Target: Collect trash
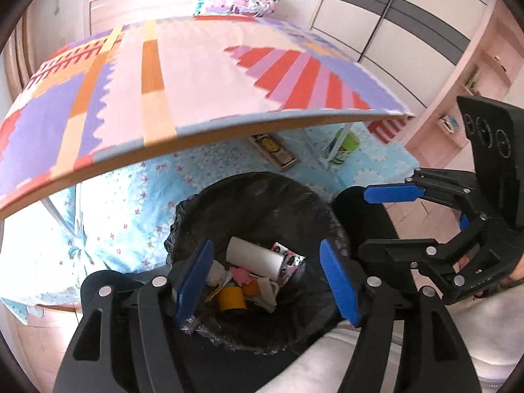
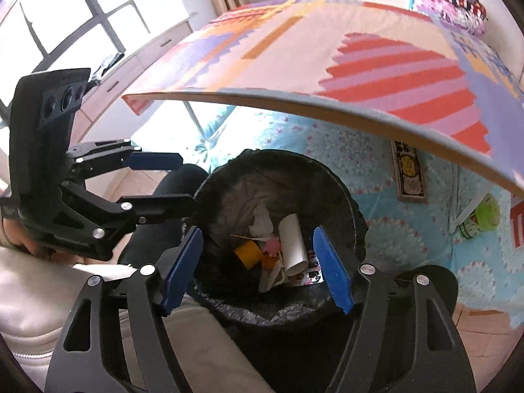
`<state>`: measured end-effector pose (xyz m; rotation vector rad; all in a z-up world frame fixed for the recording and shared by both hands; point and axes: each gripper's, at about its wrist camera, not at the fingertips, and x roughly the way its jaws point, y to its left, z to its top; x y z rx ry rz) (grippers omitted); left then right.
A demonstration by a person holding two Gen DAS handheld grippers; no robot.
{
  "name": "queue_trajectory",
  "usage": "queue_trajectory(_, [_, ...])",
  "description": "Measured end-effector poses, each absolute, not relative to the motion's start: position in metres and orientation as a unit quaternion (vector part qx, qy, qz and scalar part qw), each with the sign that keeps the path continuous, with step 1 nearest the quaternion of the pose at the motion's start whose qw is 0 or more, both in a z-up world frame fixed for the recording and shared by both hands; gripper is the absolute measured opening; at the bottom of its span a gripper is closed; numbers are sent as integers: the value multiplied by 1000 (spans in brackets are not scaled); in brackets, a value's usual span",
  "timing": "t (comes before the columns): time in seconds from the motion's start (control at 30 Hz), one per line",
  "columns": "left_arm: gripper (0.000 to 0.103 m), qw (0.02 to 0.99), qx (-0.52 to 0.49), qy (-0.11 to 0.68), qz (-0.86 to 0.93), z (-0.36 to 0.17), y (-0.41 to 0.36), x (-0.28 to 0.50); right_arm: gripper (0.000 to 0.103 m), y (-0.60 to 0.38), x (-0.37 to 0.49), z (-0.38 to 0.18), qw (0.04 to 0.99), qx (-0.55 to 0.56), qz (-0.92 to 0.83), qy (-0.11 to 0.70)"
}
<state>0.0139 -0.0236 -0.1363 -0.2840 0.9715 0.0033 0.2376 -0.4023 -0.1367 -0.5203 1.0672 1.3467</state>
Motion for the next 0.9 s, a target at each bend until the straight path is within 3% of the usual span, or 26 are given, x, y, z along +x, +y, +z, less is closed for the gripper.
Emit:
queue_trajectory(0.2, [81,884,-128,449,-24,-116,-36,0,73,-412,231,-120,620,-242,593,453])
queue_trajectory(0.9, [86,890,-113,439,-43,-91,-47,-15,74,-421,222,-105,610,-244,603,453])
